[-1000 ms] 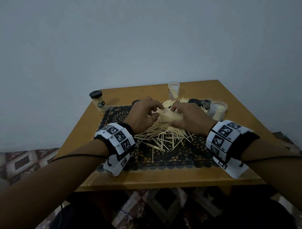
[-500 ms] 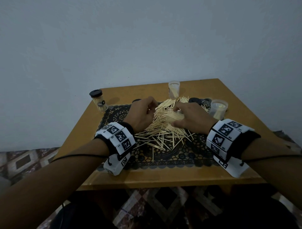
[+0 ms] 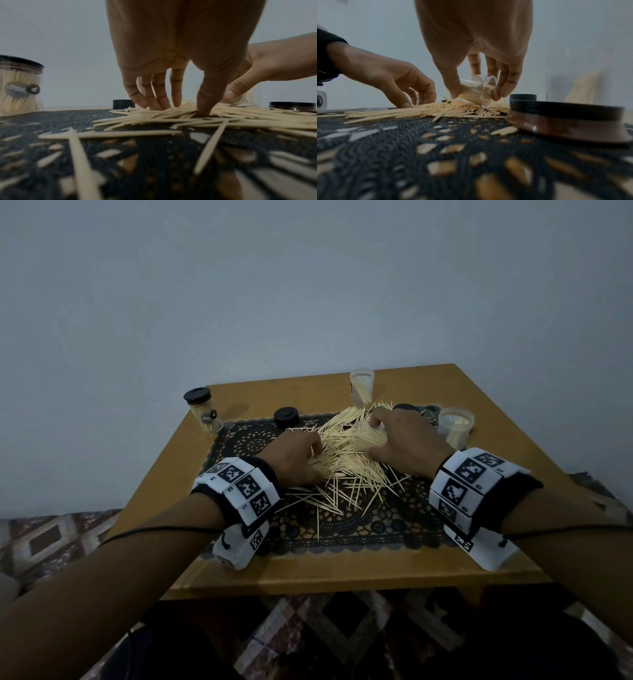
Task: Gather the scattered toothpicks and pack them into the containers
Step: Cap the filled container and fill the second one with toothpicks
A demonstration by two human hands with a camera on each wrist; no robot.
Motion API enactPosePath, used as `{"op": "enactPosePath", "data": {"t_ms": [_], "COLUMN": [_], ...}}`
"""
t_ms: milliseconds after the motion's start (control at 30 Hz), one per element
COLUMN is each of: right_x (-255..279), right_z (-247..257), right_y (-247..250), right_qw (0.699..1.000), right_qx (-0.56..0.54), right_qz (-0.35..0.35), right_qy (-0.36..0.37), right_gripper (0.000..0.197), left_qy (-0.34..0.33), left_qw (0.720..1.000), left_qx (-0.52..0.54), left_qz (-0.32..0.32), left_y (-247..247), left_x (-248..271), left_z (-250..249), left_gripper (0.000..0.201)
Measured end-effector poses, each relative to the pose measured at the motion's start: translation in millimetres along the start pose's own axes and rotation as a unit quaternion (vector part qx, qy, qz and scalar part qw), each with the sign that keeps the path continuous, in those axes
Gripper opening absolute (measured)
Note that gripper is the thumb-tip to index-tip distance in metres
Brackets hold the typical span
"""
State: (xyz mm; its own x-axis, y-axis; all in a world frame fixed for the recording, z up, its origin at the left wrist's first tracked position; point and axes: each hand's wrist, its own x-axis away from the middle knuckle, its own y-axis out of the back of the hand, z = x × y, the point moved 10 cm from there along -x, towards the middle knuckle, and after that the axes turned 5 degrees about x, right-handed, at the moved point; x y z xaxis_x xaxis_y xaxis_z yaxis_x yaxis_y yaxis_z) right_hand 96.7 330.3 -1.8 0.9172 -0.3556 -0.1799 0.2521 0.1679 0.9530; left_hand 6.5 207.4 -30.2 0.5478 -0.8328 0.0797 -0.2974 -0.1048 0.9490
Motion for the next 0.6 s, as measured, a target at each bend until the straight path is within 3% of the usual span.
{"op": "enactPosePath", "data": {"t_ms": [300, 600], "right_x": [3.0, 5.2], "right_z": [3.2, 6.8], "right_y": [-4.0, -2.9], "right_qw": [0.999, 0.999], "right_qx": [-0.013, -0.005], "right_qz": [0.029, 0.033], "right_qy": [0.003, 0.012], "right_gripper": [0.051, 0.049], "left_qy": [-0.045, -0.071], "left_qw": [0.997, 0.996], "left_qx": [-0.002, -0.027], "left_qz": [-0.055, -0.053], "left_y": [13.3, 17.1], "left_x": [2.4, 4.3], "left_z": [-8.3, -12.5], "left_gripper": [0.016, 0.007]}}
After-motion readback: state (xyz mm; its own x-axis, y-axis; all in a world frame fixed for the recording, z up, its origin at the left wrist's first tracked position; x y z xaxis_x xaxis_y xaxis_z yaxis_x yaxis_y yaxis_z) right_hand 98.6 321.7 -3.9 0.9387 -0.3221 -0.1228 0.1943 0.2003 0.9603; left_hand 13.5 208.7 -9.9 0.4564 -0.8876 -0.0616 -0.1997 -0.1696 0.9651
